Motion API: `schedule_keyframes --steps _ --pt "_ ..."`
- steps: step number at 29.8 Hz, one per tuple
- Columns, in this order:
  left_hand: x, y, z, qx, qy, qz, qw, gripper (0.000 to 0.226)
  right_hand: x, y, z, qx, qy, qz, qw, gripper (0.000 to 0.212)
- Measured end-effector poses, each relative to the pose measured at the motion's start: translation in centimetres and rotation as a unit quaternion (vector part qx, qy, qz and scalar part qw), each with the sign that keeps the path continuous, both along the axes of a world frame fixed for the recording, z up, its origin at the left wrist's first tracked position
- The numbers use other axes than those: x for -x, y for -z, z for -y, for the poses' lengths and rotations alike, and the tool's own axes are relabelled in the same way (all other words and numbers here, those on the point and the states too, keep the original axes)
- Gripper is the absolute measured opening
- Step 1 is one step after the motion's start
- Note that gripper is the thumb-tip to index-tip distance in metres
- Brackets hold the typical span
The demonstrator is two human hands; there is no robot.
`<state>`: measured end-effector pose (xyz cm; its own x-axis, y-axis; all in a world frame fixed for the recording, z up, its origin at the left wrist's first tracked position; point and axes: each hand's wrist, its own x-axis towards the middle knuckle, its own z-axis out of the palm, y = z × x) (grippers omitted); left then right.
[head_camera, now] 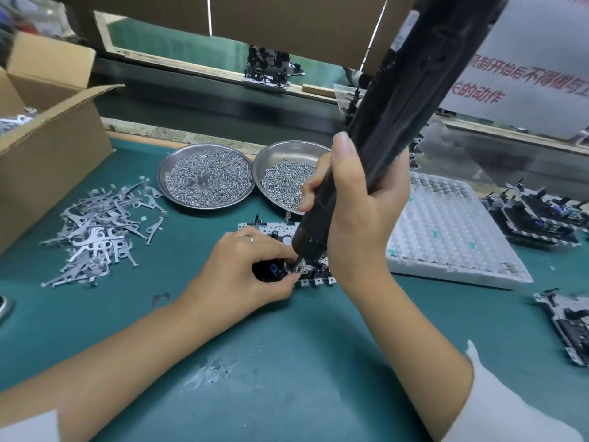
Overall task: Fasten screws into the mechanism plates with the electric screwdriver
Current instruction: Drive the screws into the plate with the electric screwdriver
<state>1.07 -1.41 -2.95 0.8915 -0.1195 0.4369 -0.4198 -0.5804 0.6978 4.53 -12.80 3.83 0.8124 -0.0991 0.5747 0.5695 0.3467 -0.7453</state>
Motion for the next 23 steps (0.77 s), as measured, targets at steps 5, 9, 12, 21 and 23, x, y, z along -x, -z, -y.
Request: schedule_keyframes --steps 5,9,12,21,23 --pt "0.19 -0.07 0.03 0.01 -0.003 -0.009 1.0 0.018 0.05 0.08 -0.1 -0.002 0.004 0.003 1.0 0.02" --pt "0.22 -0.18 0.17 0.012 -0.011 -0.013 1.0 0.019 0.07 0.08 -0.17 -0.003 0.005 0.001 1.0 0.02" --pt "0.24 -0.22 0.27 0.011 -0.012 -0.016 1.0 0.018 0.09 0.17 -0.13 0.002 0.011 0.003 1.0 0.021" --pt "0.24 -0.34 0.13 0.007 -0.008 -0.029 1.0 0.018 0.05 0.29 -0.09 0.019 0.017 0.015 1.0 0.022" --pt "0.23 -0.3 0.09 0.003 -0.008 -0.027 1.0 0.018 0.04 0.35 -0.07 0.021 0.017 0.015 1.0 0.023"
